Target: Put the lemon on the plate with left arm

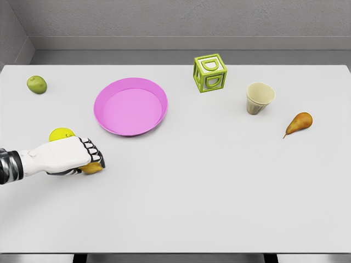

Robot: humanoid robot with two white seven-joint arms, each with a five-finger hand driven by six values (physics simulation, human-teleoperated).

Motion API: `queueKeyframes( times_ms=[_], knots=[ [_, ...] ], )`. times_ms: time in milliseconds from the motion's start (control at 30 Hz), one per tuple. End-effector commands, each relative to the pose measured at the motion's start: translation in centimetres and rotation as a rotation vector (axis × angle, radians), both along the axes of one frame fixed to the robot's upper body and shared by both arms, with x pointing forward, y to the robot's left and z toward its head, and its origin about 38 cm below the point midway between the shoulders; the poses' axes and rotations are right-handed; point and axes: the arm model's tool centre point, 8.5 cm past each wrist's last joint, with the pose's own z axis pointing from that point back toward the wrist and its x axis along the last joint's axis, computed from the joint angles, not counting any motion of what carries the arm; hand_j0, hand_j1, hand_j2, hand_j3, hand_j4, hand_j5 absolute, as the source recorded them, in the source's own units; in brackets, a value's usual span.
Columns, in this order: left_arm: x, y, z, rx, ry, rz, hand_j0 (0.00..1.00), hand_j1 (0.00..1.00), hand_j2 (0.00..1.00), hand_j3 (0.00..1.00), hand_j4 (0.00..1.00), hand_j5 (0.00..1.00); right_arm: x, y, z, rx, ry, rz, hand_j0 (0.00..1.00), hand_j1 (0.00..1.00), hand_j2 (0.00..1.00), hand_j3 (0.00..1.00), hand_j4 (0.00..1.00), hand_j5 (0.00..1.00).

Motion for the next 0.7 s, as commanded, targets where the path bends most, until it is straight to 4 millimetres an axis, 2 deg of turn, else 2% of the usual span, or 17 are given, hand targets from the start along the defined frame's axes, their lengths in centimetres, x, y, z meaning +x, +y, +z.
queueKeyframes(
  times_ms=[0, 667],
  knots=[
    [-0.07, -0.08, -0.11, 0.003, 0.003, -0.005, 0.63, 0.63, 0.63, 0.63, 0.63, 0.63, 0.00, 0.00, 0.00, 0.000, 0.000, 0.000, 1.00, 1.00, 1.00, 1.00, 1.00, 1.00],
    [-0.10, -0.25, -0.12, -0.004, 0.004, -0.007, 0.56, 0.56, 0.56, 0.56, 0.56, 0.56, 0.00, 0.00, 0.00, 0.000, 0.000, 0.000, 1.00, 1.00, 1.00, 1.00, 1.00, 1.00]
  ],
)
